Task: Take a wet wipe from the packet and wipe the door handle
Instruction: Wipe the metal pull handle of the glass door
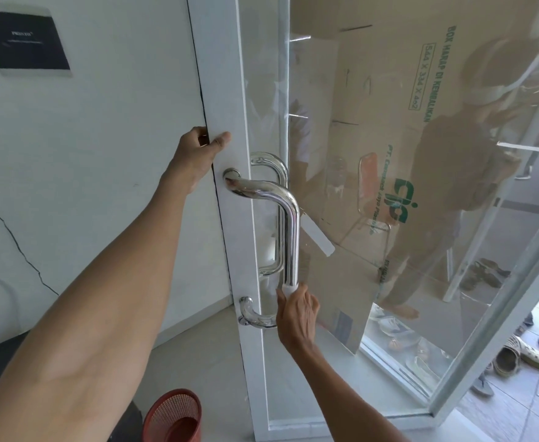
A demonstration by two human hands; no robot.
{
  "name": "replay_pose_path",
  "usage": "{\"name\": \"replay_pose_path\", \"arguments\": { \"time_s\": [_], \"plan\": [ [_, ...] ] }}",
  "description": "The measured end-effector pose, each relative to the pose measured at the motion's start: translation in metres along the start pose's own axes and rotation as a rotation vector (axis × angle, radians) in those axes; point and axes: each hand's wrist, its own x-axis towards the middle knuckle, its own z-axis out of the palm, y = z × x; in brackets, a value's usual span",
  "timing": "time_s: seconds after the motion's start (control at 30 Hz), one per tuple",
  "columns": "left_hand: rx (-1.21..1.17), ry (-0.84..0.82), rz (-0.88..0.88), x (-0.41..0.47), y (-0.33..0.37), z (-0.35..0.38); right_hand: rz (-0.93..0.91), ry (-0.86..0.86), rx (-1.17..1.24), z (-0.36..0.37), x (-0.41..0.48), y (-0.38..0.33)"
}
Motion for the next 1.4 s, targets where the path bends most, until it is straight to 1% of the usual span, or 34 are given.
{"name": "replay_pose_path", "arguments": {
  "time_s": [0.07, 0.23, 0.3, 0.4, 0.57, 0.67, 0.77, 0.93, 1.03, 1.13, 1.3, 1.4],
  "plan": [
    [-0.011, 0.004, 0.020, 0.001, -0.002, 0.001, -0.027, 0.034, 0.012, -0.006, 0.006, -0.005],
    [-0.059, 0.018, 0.061, 0.002, -0.010, 0.004, -0.072, 0.185, 0.117, -0.031, 0.043, -0.046],
    [-0.078, 0.043, 0.085, 0.000, -0.013, 0.007, -0.088, 0.207, 0.129, -0.031, 0.048, -0.050],
    [-0.074, 0.098, 0.117, -0.003, -0.017, 0.016, -0.075, 0.166, 0.114, -0.017, 0.038, -0.034],
    [-0.094, 0.179, 0.132, -0.005, -0.025, 0.026, 0.038, -0.019, 0.044, 0.015, 0.004, 0.000],
    [-0.075, 0.183, 0.130, -0.007, -0.034, 0.028, 0.036, -0.044, 0.011, 0.012, 0.002, 0.004],
    [-0.066, 0.181, 0.100, -0.014, -0.051, 0.032, 0.016, 0.003, -0.005, 0.005, 0.006, -0.002],
    [-0.105, 0.186, 0.074, -0.020, -0.064, 0.036, -0.030, 0.184, 0.088, -0.005, 0.035, -0.032],
    [-0.126, 0.179, 0.034, -0.019, -0.065, 0.034, -0.034, 0.219, 0.125, -0.006, 0.045, -0.039],
    [-0.150, 0.201, 0.005, -0.022, -0.068, 0.038, -0.030, 0.180, 0.112, 0.004, 0.035, -0.027],
    [-0.181, 0.244, -0.079, -0.033, -0.078, 0.043, 0.109, -0.031, 0.085, 0.030, -0.004, 0.008],
    [-0.157, 0.255, -0.099, -0.041, -0.087, 0.047, 0.133, -0.074, 0.060, 0.028, -0.006, 0.012]
  ]
}}
